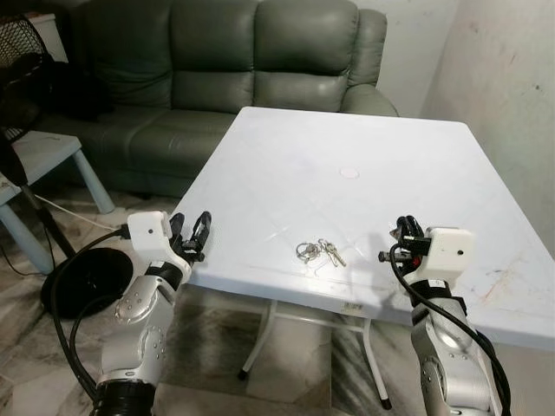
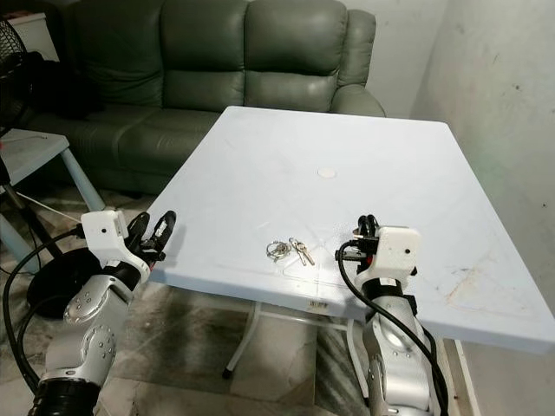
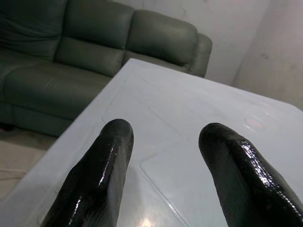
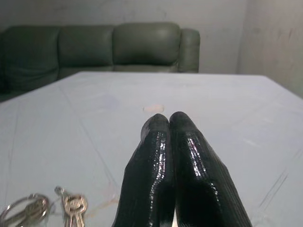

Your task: Hang keys on a hook

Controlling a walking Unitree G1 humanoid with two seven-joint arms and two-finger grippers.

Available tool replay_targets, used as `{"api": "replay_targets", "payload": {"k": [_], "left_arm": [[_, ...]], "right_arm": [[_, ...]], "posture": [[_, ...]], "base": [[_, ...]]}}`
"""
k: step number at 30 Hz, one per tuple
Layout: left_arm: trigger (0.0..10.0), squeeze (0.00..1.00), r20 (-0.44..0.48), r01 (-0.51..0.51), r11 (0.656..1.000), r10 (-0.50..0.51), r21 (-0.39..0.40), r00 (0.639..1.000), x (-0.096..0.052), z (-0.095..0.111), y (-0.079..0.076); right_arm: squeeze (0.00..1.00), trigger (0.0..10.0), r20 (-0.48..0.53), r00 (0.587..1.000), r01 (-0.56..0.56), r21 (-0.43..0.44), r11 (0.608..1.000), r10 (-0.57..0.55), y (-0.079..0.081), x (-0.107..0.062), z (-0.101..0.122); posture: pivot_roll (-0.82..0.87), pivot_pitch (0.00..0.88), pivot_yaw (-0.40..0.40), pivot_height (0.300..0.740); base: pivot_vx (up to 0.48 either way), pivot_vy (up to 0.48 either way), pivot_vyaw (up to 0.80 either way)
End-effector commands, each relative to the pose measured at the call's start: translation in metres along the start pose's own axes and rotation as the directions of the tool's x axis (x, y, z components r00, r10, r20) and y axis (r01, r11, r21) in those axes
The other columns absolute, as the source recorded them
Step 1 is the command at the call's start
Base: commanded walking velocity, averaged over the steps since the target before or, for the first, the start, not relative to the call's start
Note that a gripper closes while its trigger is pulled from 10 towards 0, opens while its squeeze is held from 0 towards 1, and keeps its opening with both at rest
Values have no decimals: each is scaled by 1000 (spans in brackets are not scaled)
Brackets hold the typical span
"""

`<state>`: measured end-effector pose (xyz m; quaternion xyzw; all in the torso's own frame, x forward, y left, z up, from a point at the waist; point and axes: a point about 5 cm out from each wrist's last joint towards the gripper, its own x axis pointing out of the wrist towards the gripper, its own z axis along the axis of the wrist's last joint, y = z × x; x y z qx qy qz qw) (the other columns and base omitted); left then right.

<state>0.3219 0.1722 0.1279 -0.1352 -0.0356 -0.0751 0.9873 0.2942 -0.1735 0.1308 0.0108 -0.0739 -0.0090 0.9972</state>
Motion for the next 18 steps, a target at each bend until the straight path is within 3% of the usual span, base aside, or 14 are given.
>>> {"api": "replay_targets", "payload": {"k": [1,12,18], "left_arm": [[10000,0,12,13,1000,-13,0,1000,5,3,-3],[10000,0,8,17,1000,-17,-9,1000,7,2,-5],[10000,0,-4,14,1000,-14,-17,1000,9,-1,-5]], "right_arm": [[0,10000,-14,1000,2,-12,1000,-3,-1,2,0],[0,10000,-19,1000,8,-9,1000,-8,2,5,-1],[0,10000,-23,1000,4,-8,1000,-4,6,5,-2]], "posture": [[158,0,24,736],[155,0,24,736],[140,0,22,736]], "base": [[0,0,-769],[0,0,-765],[0,374,-765]]}}
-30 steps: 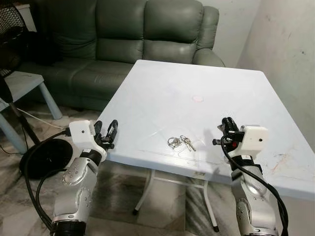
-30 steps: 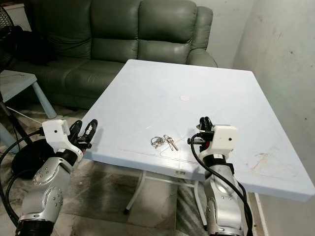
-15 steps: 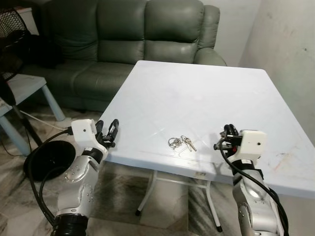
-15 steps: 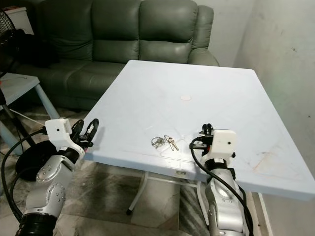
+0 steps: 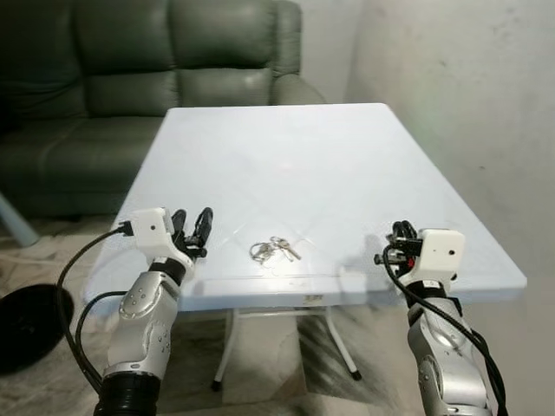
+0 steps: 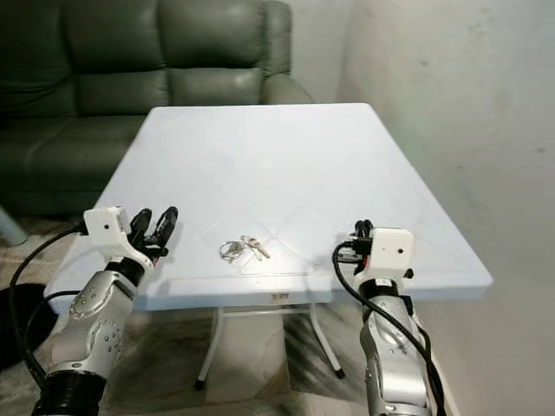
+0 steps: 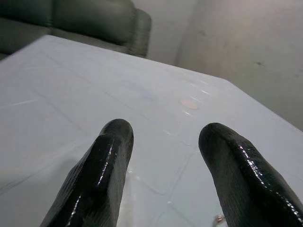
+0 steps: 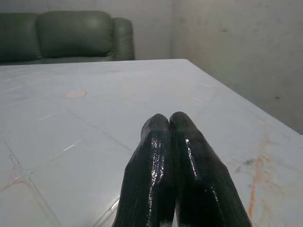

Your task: Hang keys on a hook

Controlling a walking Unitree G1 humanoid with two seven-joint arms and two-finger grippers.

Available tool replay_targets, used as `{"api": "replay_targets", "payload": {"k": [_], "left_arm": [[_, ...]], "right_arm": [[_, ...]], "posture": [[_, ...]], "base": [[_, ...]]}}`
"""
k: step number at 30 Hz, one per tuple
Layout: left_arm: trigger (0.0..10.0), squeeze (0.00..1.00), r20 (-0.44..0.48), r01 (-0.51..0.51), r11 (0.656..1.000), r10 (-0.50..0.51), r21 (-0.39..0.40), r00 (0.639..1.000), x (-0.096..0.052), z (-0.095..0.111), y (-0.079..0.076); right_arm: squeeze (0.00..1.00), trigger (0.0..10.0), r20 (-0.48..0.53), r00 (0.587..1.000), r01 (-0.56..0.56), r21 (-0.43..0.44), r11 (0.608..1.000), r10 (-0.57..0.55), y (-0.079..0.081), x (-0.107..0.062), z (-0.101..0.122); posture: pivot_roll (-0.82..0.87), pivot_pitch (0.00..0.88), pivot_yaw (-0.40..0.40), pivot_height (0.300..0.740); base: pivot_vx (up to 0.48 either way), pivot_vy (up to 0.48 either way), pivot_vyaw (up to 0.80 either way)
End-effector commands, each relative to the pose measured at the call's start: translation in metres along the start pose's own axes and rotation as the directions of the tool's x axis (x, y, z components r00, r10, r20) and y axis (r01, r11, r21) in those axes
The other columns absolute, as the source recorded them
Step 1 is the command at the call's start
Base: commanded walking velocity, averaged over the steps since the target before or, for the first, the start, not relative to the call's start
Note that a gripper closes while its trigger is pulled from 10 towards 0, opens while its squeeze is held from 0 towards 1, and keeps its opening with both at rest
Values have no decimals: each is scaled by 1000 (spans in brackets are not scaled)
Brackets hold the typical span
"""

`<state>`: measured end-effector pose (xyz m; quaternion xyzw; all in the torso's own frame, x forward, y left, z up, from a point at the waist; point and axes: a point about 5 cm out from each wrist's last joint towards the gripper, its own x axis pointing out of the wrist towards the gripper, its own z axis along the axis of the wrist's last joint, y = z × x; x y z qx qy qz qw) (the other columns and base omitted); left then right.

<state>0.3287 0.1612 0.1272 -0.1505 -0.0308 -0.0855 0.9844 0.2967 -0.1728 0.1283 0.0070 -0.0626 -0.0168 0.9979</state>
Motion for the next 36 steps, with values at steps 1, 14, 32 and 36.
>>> {"api": "replay_targets", "payload": {"k": [1,14,32,36], "left_arm": [[10000,0,6,-5,1000,5,12,1000,1,3,4],[10000,0,-13,-1,1000,1,-25,1000,8,-4,-5],[10000,0,-49,1,1000,-1,11,999,5,-11,-9],[10000,0,-41,-11,999,13,39,999,6,-9,-7]], "right_arm": [[0,10000,-1,1000,-11,2,1000,11,6,2,1],[0,10000,1,999,-33,-17,999,33,8,1,2],[0,10000,1,999,-42,-13,999,42,13,-2,3],[0,10000,-3,999,-37,-14,999,37,11,-3,3]], "posture": [[140,0,22,736],[115,0,16,736],[114,0,22,736],[116,0,22,736]], "base": [[0,0,-763],[0,0,-763],[0,0,-764],[0,0,-763]]}}
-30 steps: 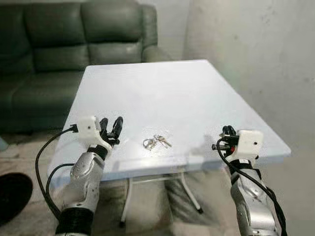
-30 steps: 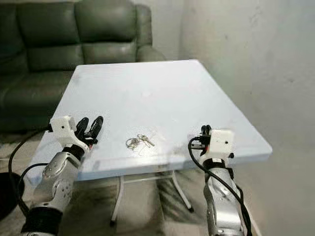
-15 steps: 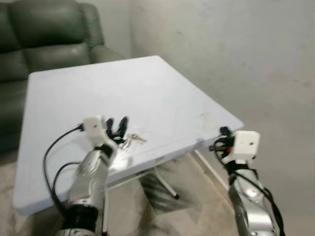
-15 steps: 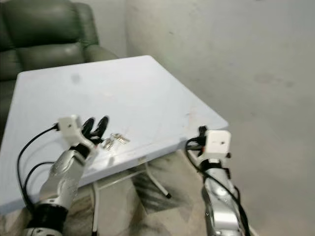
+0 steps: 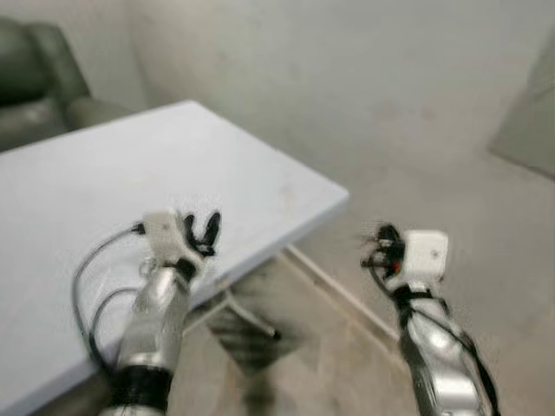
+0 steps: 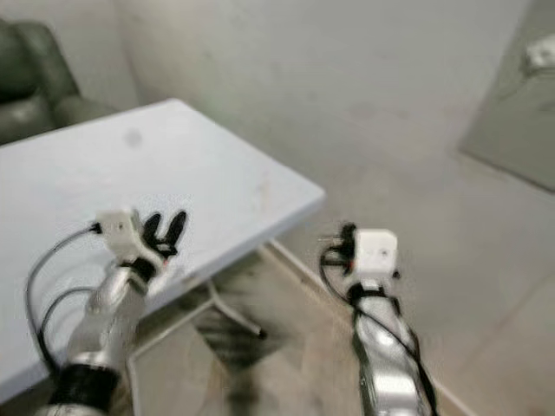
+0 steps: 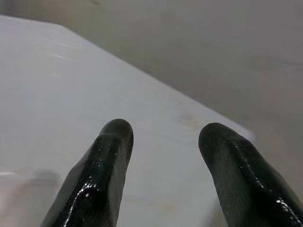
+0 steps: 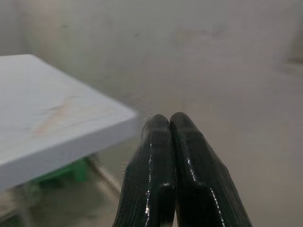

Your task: Hang keys on a hook

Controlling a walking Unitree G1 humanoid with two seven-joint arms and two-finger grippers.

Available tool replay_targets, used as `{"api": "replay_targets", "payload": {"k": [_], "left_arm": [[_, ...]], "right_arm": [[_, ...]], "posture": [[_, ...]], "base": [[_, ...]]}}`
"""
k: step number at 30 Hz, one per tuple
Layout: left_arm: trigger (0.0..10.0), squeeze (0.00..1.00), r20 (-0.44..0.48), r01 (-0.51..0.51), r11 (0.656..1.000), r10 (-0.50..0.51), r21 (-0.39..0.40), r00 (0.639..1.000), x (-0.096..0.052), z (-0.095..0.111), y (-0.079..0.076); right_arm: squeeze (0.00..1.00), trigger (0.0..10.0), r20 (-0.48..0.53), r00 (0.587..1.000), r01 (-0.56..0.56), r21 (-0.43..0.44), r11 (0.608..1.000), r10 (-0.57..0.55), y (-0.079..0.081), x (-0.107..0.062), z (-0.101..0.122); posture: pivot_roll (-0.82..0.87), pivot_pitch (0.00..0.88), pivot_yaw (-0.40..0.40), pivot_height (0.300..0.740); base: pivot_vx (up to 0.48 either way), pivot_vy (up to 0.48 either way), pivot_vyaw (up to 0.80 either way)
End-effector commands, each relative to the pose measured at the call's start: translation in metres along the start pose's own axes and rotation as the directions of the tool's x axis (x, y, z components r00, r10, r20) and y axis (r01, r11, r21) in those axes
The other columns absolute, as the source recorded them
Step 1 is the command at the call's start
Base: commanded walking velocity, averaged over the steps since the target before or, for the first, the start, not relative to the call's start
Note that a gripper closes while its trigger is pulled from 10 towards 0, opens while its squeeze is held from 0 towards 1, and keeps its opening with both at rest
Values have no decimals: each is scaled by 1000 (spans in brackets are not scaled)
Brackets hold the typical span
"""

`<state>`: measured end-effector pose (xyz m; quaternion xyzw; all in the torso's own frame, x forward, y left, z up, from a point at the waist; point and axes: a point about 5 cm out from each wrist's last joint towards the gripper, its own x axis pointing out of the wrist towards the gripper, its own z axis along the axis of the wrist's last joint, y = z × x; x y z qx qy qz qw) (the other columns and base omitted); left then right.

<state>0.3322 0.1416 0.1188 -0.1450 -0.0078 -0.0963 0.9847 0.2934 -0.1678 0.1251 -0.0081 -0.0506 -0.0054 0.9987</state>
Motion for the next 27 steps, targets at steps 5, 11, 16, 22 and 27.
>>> {"api": "replay_targets", "payload": {"k": [5,11,16,22,27], "left_arm": [[10000,0,12,-30,999,30,38,999,0,6,10],[10000,0,19,-46,998,45,39,999,0,8,11],[10000,0,20,-53,998,52,27,998,0,7,11],[10000,0,22,-31,999,30,21,999,2,9,9],[10000,0,26,22,999,-23,42,999,-1,12,4]], "right_arm": [[0,10000,23,1000,-4,11,1000,4,5,3,7],[0,10000,31,999,-10,6,1000,10,5,6,10],[0,10000,39,999,-6,0,1000,6,4,7,12],[0,10000,53,999,-6,-14,1000,6,4,10,16],[0,10000,59,998,-9,-20,1000,10,4,9,18]], "posture": [[119,0,17,736],[124,0,10,736],[128,0,7,736],[121,0,15,736],[118,0,19,736]], "base": [[0,0,-763],[0,0,-763],[0,0,-763],[0,0,-763],[0,0,-763]]}}
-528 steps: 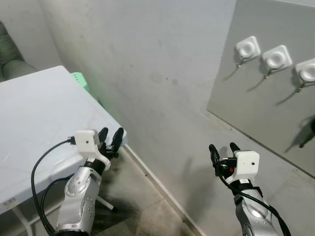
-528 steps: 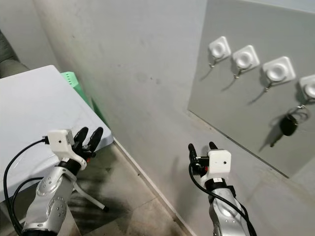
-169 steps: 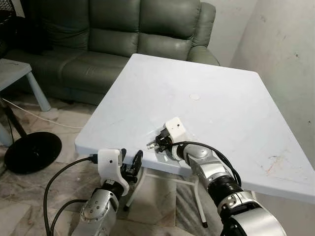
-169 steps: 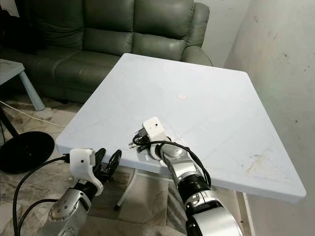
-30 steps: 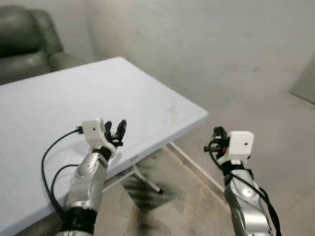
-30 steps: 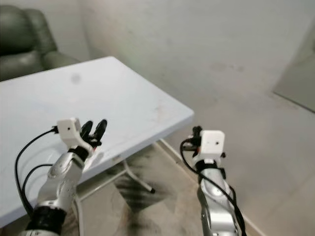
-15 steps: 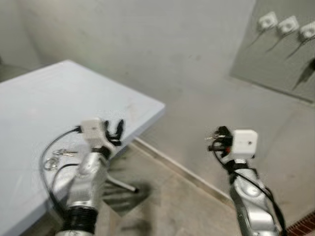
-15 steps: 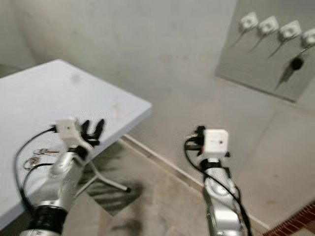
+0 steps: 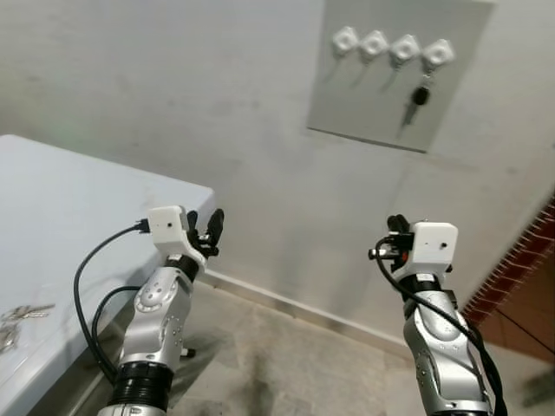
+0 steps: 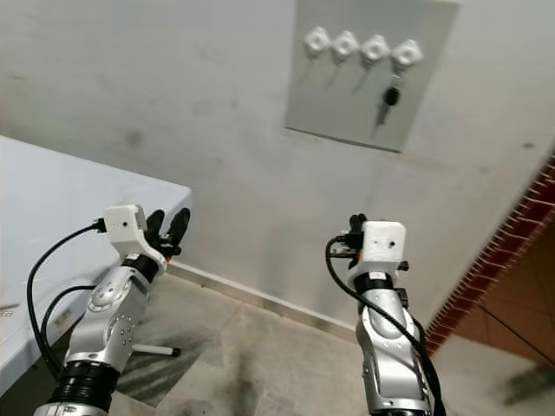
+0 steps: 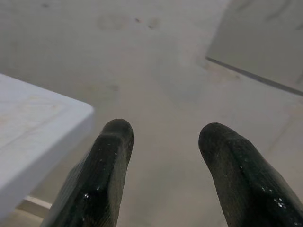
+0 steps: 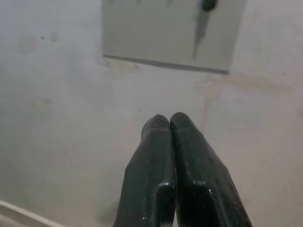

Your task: Hang keys on a hook

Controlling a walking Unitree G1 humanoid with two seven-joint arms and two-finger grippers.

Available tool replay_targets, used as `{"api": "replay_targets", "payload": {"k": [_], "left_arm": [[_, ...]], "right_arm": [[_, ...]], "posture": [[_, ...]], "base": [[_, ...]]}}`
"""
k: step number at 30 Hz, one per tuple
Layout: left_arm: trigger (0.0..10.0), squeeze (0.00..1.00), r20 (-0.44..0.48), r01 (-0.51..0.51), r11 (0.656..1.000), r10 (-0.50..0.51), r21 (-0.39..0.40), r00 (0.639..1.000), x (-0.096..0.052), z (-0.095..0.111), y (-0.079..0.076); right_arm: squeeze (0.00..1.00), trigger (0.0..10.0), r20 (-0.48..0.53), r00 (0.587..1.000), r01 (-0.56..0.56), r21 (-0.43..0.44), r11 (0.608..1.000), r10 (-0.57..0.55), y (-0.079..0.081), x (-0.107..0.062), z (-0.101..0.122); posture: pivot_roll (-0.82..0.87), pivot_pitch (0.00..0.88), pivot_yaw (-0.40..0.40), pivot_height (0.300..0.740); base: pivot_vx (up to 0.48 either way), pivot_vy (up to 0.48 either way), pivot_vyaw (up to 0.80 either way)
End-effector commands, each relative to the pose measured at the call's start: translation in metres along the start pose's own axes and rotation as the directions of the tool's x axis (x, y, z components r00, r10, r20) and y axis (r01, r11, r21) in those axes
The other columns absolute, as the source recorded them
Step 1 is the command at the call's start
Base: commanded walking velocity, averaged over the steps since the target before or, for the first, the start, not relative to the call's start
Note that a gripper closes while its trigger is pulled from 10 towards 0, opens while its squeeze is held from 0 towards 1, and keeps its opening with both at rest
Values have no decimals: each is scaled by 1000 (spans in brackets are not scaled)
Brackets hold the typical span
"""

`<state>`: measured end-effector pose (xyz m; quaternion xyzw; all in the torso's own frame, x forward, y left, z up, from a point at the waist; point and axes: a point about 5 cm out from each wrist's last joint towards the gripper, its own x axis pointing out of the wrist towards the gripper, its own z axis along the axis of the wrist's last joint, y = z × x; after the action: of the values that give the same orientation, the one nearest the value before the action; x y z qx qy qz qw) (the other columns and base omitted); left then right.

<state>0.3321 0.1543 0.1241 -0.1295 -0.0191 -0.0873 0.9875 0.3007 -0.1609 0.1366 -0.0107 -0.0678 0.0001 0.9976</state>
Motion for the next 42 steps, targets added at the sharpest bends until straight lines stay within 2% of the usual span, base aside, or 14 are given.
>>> {"api": "replay_targets", "payload": {"k": [1,5,8,15,25,42], "left_arm": [[10000,0,9,54,998,-54,15,999,-1,4,-8],[10000,0,13,95,995,-96,35,995,-7,6,-14],[10000,0,-3,128,992,-128,21,992,-14,4,-17],[10000,0,-17,110,993,-110,-32,994,-19,3,-16],[10000,0,-19,75,995,-77,-67,997,-22,5,-14],[10000,0,-27,57,996,-59,-75,998,-24,7,-12]], "right_arm": [[0,10000,29,1000,-6,-18,1000,7,-3,0,8],[0,10000,38,999,-29,-22,999,29,-4,-3,10],[0,10000,40,998,-47,-21,999,48,-5,-8,10],[0,10000,56,997,-61,2,998,61,-5,-12,13],[0,10000,63,993,-97,13,995,96,1,-14,16],[0,10000,55,992,-112,17,994,111,3,-14,16]], "posture": [[118,0,19,736],[116,0,19,736],[117,0,20,736],[122,0,16,736],[135,0,5,736],[144,0,4,736]], "base": [[0,0,-763],[0,0,-759],[0,0,-435],[0,0,0],[342,0,0],[349,309,0]]}}
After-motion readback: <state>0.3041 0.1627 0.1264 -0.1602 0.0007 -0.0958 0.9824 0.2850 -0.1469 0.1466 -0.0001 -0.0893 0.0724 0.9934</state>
